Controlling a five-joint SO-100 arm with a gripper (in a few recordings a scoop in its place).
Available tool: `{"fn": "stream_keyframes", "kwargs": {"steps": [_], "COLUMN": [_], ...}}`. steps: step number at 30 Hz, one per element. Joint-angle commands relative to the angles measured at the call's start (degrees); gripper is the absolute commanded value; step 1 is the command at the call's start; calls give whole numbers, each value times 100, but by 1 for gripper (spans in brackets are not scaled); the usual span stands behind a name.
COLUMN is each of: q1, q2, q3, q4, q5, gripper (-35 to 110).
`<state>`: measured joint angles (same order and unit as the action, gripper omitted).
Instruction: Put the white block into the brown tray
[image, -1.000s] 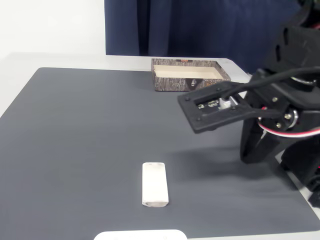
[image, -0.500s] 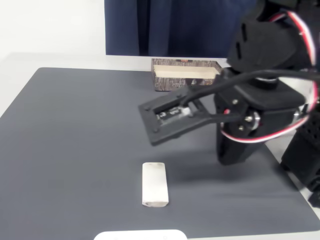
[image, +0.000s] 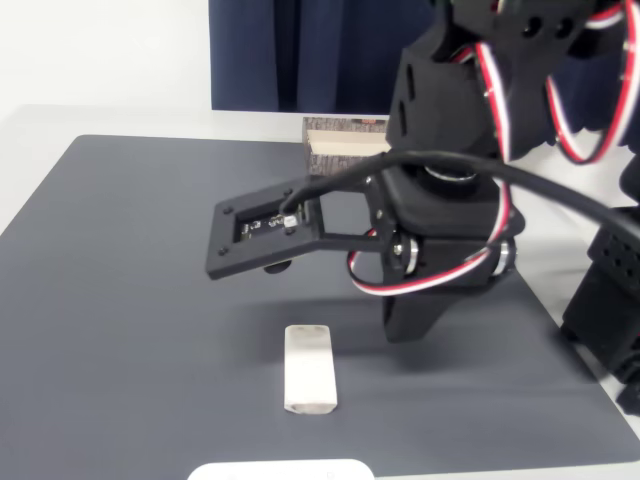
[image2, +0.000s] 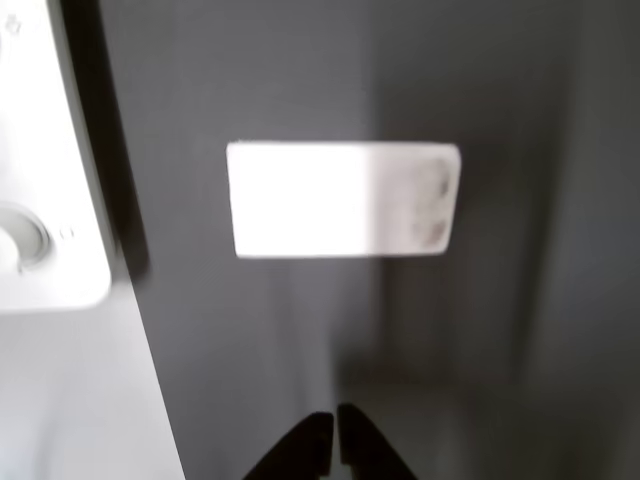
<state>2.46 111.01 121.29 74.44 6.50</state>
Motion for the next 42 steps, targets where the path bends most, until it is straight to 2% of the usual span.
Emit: {"fn": "stream_keyframes", "kwargs": {"steps": [1, 6, 27, 36, 42], "q1": [44, 105, 229, 352, 422], "q2": [-88, -325, -519, -501, -483], "q3": [-299, -448, -642, -765, -809], "q4": [-62, -598, -800, -316, -308], "q5": [35, -914, -853, -984, -694], "gripper": [0, 0, 0, 16, 17]}}
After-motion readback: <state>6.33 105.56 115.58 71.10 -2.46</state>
